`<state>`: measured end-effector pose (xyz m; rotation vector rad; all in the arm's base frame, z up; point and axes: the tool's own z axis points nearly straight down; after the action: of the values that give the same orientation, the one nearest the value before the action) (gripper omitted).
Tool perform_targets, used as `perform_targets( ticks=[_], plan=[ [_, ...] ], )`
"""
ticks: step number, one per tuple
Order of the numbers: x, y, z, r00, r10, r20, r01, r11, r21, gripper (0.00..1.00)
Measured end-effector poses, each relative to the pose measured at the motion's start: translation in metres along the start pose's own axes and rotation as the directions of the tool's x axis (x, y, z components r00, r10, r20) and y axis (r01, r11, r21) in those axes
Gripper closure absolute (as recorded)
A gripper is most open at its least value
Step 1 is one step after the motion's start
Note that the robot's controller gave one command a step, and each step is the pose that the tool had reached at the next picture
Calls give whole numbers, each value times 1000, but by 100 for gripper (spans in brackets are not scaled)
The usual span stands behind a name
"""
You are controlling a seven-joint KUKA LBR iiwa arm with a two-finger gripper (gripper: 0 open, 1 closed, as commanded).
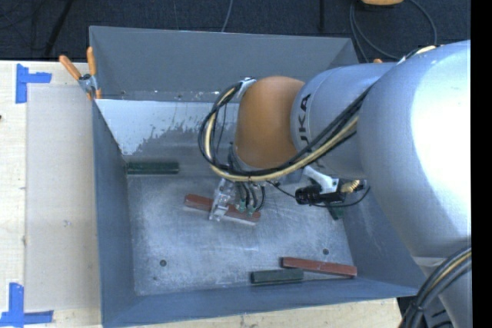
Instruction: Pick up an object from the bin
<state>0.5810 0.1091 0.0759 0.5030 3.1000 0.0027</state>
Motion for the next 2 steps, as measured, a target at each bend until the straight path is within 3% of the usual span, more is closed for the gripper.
perform_targets(
  ticks=[2],
  plan=[
    [1,-1,-4,1000,1,-1,-1,1000,1,100]
  ],
)
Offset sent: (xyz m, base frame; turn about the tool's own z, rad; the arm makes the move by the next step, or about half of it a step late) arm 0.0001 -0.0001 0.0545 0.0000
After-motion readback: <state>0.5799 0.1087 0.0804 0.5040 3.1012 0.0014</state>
